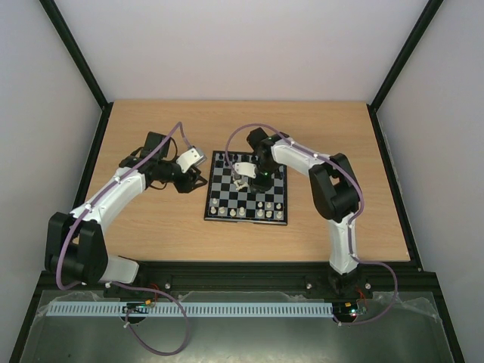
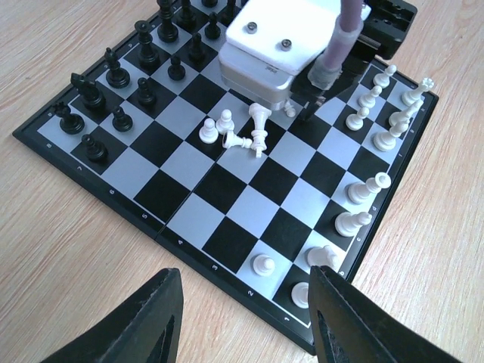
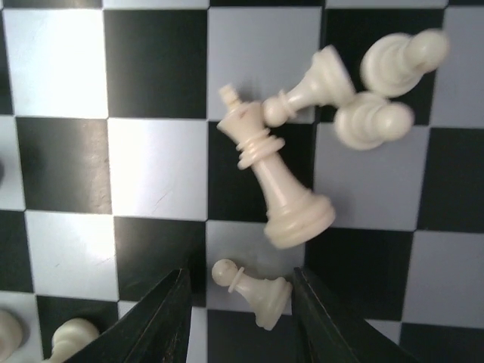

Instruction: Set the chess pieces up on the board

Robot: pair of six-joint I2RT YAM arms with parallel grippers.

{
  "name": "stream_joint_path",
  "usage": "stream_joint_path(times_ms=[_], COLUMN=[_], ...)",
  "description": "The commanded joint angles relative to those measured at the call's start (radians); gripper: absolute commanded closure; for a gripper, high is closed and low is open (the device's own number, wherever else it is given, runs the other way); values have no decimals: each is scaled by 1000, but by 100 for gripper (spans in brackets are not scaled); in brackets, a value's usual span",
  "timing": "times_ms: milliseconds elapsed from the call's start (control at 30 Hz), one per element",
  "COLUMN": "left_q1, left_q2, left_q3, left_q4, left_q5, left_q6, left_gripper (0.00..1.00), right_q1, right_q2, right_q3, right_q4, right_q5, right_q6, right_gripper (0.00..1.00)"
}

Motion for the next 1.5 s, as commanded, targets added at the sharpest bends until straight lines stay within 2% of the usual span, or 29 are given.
stream_joint_path(times_ms=[0,467,933,1300,1467], left_q1=[7,7,7,7,7], left_q2=[-8,-3,3,7,23], left_q3=[-7,-8,-5,-4,12], left_q4=[23,36,41,51,100], left_q5=[30,39,41,46,54], left_q6=[-13,-27,-34,-47,-153], left_gripper=[51,51,51,51,50], right_q1=[6,6,20,25,25], right_q2=[-34,-105,-103,-139,-164], right_q3=[-57,-146,-161,-224,-213], right_q4=[-73,-56,-25,26,34], right_q5=[23,72,68,111,82], right_q6=[-14,-21,-9,-27,42], right_gripper=[63,63,72,86,89])
